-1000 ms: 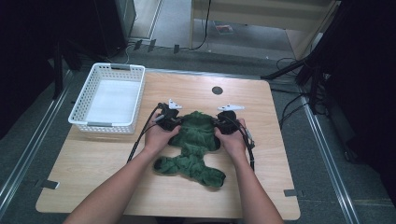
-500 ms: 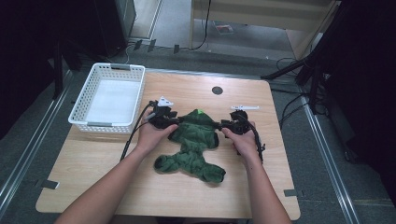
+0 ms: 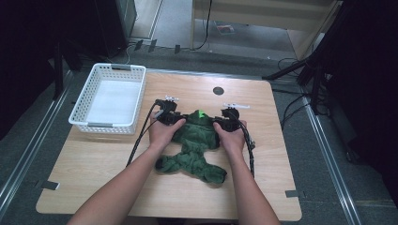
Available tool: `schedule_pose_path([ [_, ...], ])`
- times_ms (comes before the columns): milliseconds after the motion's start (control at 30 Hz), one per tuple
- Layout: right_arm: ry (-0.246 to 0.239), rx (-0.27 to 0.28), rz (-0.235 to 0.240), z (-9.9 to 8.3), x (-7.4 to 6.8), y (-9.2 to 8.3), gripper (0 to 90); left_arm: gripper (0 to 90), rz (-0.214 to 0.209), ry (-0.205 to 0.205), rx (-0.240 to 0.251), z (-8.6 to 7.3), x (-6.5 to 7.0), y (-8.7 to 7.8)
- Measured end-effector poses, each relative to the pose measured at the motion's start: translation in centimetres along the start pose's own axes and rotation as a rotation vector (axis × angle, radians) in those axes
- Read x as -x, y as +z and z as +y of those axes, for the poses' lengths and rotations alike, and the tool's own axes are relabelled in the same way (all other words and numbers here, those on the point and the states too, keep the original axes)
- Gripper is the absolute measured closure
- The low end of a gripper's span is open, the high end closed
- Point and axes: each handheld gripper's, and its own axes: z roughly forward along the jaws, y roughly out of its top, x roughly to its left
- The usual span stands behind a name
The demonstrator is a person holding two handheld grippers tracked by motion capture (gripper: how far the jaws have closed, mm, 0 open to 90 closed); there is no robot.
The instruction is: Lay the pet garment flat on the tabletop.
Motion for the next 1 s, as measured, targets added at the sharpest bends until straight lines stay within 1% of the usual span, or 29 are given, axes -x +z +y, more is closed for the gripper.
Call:
schedule_pose_path([
  [33, -0.003, -0.006, -0.008, -0.2, 0.0, 0.2, 67.8, 60.2, -0.004, 0.001, -0.008, -0.1, 0.1, 0.2],
  [100, -0.015, 0.005, -0.006, -0.5, 0.0, 0.4, 72.0, 65.3, 0.007, 0.023, -0.005, -0.2, 0.6, 0.3],
  [167, -0.048, 0.010, -0.020, -0.6, -0.2, 0.5, 78.4, 77.0, 0.017, 0.066, -0.009, -0.4, 1.1, 0.3],
  [200, -0.067, 0.007, -0.023, -0.6, -0.3, 0.5, 82.5, 84.0, 0.033, 0.113, -0.010, -0.5, 1.4, 0.3],
  [233, -0.097, 0.005, -0.026, -0.6, -0.5, 0.6, 85.9, 87.7, 0.044, 0.132, -0.003, -0.5, 1.5, 0.2],
  [267, -0.112, 0.005, -0.025, -0.6, -0.6, 0.6, 87.5, 88.7, 0.050, 0.155, 0.007, -0.5, 1.7, 0.0],
  [300, -0.128, 0.012, -0.033, -0.5, -0.7, 0.5, 88.3, 89.2, 0.062, 0.168, 0.035, -0.4, 1.7, -0.3],
  [333, -0.144, 0.032, -0.046, -0.4, -0.9, 0.3, 88.6, 89.4, 0.082, 0.175, 0.068, -0.3, 1.7, -0.7],
  [367, -0.157, 0.071, -0.040, -0.2, -1.1, 0.1, 88.7, 89.6, 0.104, 0.165, 0.105, -0.1, 1.7, -1.2],
  [400, -0.170, 0.117, -0.018, 0.0, -1.3, -0.3, 88.8, 89.8, 0.125, 0.157, 0.143, 0.2, 1.5, -1.8],
  [433, -0.206, 0.182, 0.003, 0.3, -1.6, -0.6, 88.7, 89.7, 0.148, 0.154, 0.172, 0.4, 1.4, -2.2],
  [467, -0.231, 0.215, -0.002, 0.5, -1.9, -0.8, 88.5, 89.7, 0.159, 0.147, 0.190, 0.5, 1.3, -2.3],
  [500, -0.244, 0.234, -0.015, 0.6, -2.1, -0.8, 87.9, 89.4, 0.170, 0.144, 0.200, 0.5, 1.3, -2.4],
  [533, -0.250, 0.244, -0.038, 0.7, -2.2, -0.6, 85.4, 88.5, 0.178, 0.140, 0.195, 0.6, 1.2, -2.3],
  [567, -0.251, 0.235, -0.057, 0.8, -2.3, -0.2, 79.1, 85.1, 0.180, 0.127, 0.154, 0.6, 0.9, -1.9],
  [600, -0.242, 0.198, -0.075, 0.9, -2.2, 0.3, 68.1, 75.5, 0.178, 0.114, 0.145, 0.6, 0.7, -1.8],
  [633, -0.232, 0.185, -0.093, 1.0, -2.2, 0.5, 61.9, 66.0, 0.172, 0.098, 0.141, 0.5, 0.2, -1.8],
  [667, -0.214, 0.178, -0.098, 1.0, -1.9, 0.5, 61.3, 59.7, 0.153, 0.068, 0.150, 0.3, -0.2, -2.1],
  [700, -0.178, 0.176, -0.074, 1.0, -1.6, 0.2, 60.3, 56.8, 0.131, 0.043, 0.157, 0.1, -0.7, -2.4],
  [733, -0.147, 0.179, -0.041, 1.0, -1.4, -0.2, 60.0, 54.7, 0.118, 0.028, 0.173, -0.2, -1.1, -3.0],
  [767, -0.136, 0.190, -0.015, 0.9, -1.2, -0.9, 60.0, 53.4, 0.108, 0.020, 0.180, -0.4, -1.3, -3.5],
  [800, -0.140, 0.193, -0.008, 0.8, -1.2, -1.4, 60.0, 52.6, 0.096, 0.014, 0.188, -0.7, -1.5, -4.0],
  [833, -0.150, 0.193, 0.005, 0.6, -1.2, -2.0, 60.2, 51.8, 0.077, 0.017, 0.194, -1.1, -1.6, -4.5],
  [867, -0.162, 0.183, 0.008, 0.4, -1.3, -2.7, 60.4, 51.5, 0.057, 0.025, 0.189, -1.6, -1.6, -4.9],
  [933, -0.190, 0.165, -0.017, -0.4, -1.4, -3.8, 62.1, 51.2, 0.039, 0.046, 0.186, -2.5, -1.4, -5.7],
  [967, -0.181, 0.159, -0.010, -0.9, -1.4, -4.3, 62.6, 51.1, 0.031, 0.045, 0.181, -3.0, -1.4, -5.9],
  [1000, -0.175, 0.155, 0.001, -1.3, -1.4, -4.8, 63.3, 51.1, 0.020, 0.031, 0.175, -3.4, -1.3, -6.2],
])
